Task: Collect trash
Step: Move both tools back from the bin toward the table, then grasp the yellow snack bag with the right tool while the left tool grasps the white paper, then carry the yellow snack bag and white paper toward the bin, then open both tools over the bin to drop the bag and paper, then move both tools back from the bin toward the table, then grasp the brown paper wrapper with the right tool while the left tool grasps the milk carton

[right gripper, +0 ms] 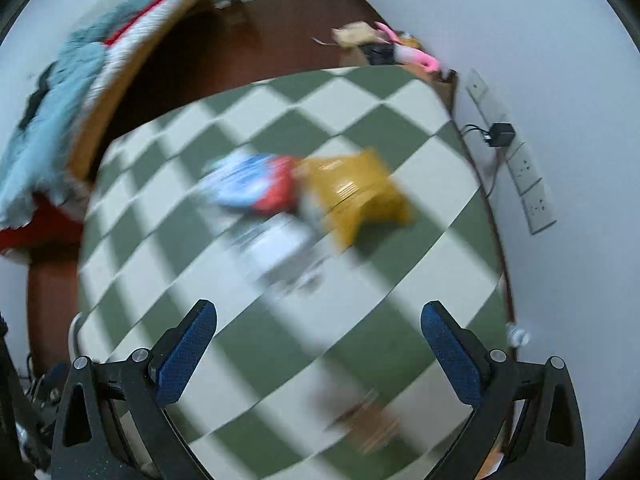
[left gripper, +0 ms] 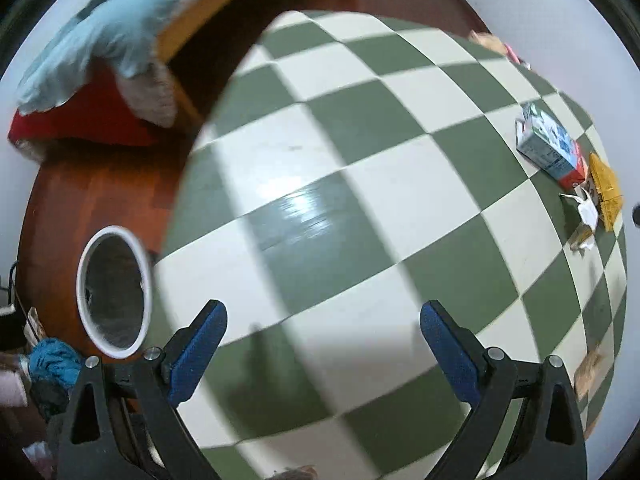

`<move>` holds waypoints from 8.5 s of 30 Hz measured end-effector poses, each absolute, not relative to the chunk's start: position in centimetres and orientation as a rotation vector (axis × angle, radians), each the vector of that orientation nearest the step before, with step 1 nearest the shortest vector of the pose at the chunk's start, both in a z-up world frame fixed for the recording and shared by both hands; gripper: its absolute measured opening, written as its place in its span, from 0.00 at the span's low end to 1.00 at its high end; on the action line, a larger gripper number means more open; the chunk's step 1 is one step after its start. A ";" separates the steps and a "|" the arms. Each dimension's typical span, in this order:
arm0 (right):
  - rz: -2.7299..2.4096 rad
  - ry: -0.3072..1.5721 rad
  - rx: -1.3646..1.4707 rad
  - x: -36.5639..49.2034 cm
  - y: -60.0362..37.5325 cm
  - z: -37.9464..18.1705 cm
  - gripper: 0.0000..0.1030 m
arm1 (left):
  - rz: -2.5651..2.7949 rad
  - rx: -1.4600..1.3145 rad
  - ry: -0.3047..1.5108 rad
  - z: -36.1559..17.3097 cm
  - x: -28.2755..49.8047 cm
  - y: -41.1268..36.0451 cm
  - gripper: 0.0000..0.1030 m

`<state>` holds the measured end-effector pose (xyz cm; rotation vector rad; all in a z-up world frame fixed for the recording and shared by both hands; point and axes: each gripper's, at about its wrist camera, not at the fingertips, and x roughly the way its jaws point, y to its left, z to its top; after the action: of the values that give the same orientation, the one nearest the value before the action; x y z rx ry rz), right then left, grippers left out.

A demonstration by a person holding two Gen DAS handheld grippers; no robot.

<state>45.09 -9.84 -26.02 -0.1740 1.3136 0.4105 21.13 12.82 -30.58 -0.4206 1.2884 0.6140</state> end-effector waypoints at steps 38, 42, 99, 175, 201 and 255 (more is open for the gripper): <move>0.260 1.282 -0.129 47.4 -18.6 -31.6 0.58 | 0.208 -0.136 1.144 -27.7 35.8 -1.9 0.28; 0.279 1.253 -0.142 46.3 -18.2 -30.5 0.58 | 0.238 -0.134 1.117 -26.1 34.4 -0.7 0.28; 1.005 1.394 -0.547 4.3 36.5 -36.6 0.56 | 0.769 -0.859 1.119 -32.5 -12.0 44.0 0.31; 0.555 1.286 -0.159 20.4 -3.9 -21.1 0.98 | 0.628 -0.351 1.167 -25.3 5.0 14.0 0.96; 0.443 1.286 -0.229 34.8 -15.9 -31.0 0.54 | 0.363 0.075 1.273 -30.6 24.2 2.5 0.98; 0.347 1.455 -0.198 44.1 -12.9 -30.2 0.55 | 0.032 0.156 1.282 -26.2 34.5 2.7 0.54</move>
<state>44.08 -12.95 -30.24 -0.1980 1.4546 0.3467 34.53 2.70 -26.16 0.1556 1.2817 0.0323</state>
